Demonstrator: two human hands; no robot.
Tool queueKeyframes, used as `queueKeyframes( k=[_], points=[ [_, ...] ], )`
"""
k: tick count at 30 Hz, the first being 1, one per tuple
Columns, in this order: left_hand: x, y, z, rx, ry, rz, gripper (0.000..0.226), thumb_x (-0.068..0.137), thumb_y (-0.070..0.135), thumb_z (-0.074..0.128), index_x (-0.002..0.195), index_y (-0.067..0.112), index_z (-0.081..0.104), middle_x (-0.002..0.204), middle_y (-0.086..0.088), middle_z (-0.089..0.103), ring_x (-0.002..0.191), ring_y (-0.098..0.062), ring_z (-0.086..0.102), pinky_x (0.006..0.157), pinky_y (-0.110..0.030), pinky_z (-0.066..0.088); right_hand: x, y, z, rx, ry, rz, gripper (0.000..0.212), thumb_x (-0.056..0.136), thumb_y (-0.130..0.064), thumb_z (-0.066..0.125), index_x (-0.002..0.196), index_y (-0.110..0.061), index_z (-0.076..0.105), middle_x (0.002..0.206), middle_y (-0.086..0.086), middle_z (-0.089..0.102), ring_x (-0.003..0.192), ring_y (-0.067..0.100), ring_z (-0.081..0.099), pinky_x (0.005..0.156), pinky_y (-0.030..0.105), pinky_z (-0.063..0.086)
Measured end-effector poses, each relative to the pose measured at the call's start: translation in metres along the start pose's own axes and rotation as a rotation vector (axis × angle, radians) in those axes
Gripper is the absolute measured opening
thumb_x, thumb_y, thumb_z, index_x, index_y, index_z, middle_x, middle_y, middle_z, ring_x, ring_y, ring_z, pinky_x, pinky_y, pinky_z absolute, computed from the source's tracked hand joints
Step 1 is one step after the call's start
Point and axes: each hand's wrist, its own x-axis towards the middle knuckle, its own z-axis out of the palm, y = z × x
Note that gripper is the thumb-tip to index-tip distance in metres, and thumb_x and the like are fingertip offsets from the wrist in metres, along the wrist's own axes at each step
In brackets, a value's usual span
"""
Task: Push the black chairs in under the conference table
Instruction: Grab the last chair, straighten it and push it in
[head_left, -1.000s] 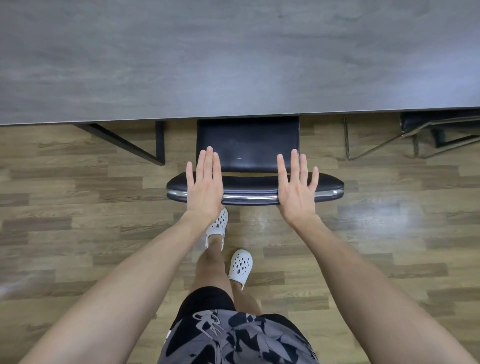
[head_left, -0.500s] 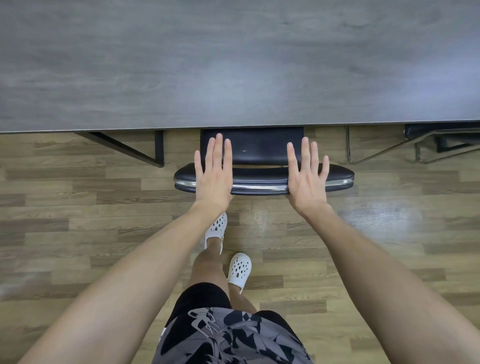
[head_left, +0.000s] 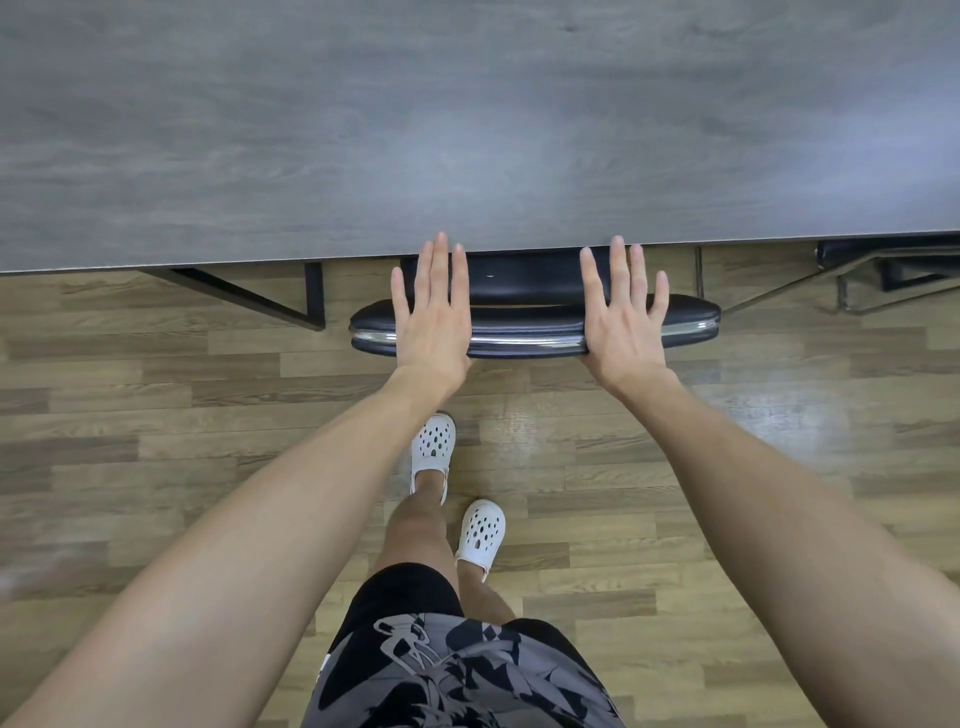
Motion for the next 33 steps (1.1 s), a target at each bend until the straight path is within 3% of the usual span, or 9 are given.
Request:
queueKeyframes(
  k=[13,25,33],
  points=[
    [0.026,0.005,-0.01,0.024,-0.007,-0.01,0.132,0.07,0.034,0.085,0.152,0.005,-0.014,0.162,-0.015,-0.014,0.149,-0.028,-0.013,0.117,-0.052,-0.005,0.026,0.01,-0.007,0.001,-0.001,-0.016,0.11,0.072,-0.002,0.072,0.153,-0.019,-0.001,0.159,0.02,0.0,0.146,0.038,-0.001,0.113,0.058,0.005],
    [0.051,0.009,-0.019,0.005,0.002,-0.012,0.129,0.071,0.034,0.085,0.153,0.005,-0.009,0.162,-0.014,-0.012,0.15,-0.027,-0.011,0.117,-0.053,-0.002,0.052,0.02,-0.021,0.011,-0.051,-0.026,0.118,0.07,-0.02,0.082,0.153,-0.02,-0.002,0.159,0.019,-0.003,0.147,0.037,-0.005,0.114,0.057,0.001],
    [0.066,0.011,-0.021,-0.027,-0.026,0.011,0.126,0.071,0.035,0.084,0.153,0.002,-0.006,0.163,-0.012,-0.008,0.151,-0.025,-0.008,0.12,-0.05,0.001,0.065,0.026,-0.027,0.021,-0.068,-0.031,0.109,0.075,-0.01,0.073,0.154,-0.02,-0.002,0.16,0.019,-0.004,0.147,0.036,-0.006,0.116,0.054,-0.001]
  ],
)
